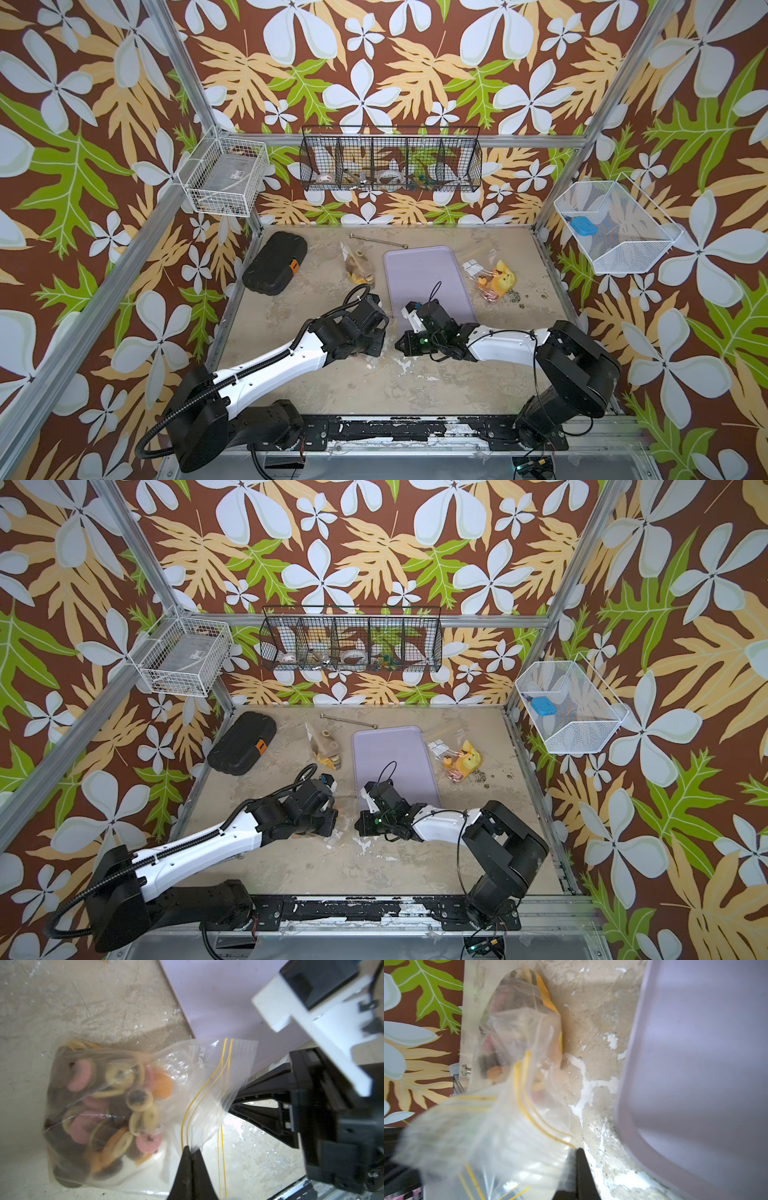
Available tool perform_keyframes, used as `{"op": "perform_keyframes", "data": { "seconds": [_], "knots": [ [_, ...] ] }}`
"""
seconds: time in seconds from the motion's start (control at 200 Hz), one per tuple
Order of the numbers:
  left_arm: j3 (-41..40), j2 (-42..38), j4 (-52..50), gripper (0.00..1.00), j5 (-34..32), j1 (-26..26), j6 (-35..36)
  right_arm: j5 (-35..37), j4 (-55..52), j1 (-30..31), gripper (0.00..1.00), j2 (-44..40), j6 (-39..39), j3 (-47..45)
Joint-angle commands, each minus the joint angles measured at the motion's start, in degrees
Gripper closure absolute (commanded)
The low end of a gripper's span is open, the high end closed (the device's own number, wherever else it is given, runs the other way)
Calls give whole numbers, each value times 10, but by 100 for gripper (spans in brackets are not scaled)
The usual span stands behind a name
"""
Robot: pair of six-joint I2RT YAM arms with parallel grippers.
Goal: Pour cookies out of the ziploc bag
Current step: Open the ziploc bag at the center of the board.
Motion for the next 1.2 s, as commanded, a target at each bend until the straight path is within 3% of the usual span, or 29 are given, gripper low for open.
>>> {"op": "perform_keyframes", "data": {
  "seconds": [0.0, 0.19, 0.295, 0.33, 0.37, 0.425, 0.45, 0.465, 0.656, 0.771, 1.026, 1.196],
  "knots": [
    [30, -4, -35, 100, -18, 0, 2, 52, -57, 1, 100, -9, -34, 9],
    [69, -3, -66, 100, -32, 0, 16, 104, -110, -4, 100, -24, -66, 29],
    [87, -2, -80, 100, -40, -1, 29, 95, -119, -17, 99, -35, -81, 34],
    [92, -3, -83, 100, -39, 0, 33, 80, -111, -21, 81, -45, -83, 32],
    [98, -1, -86, 100, -42, -1, 35, 66, -100, -24, 49, -59, -81, 29],
    [105, 1, -91, 100, -41, 0, 38, 57, -89, -24, 25, -76, -76, 32],
    [107, 2, -92, 100, -42, 0, 38, 53, -86, -24, 4, -80, -76, 38],
    [108, 2, -93, 100, -43, 0, 38, 50, -85, -24, 0, -80, -77, 42],
    [113, -6, -94, 100, -49, 0, 37, 36, -106, -23, 0, -17, -84, 107],
    [122, -7, -104, 100, -72, 0, 40, 83, -145, -23, 0, 6, -99, 121],
    [117, -16, -103, 100, -67, 34, 57, 128, -137, -75, 0, -60, -158, 29],
    [108, -12, -92, 100, -61, 46, 65, 127, -173, -77, 0, -125, -216, 44]
  ]
}}
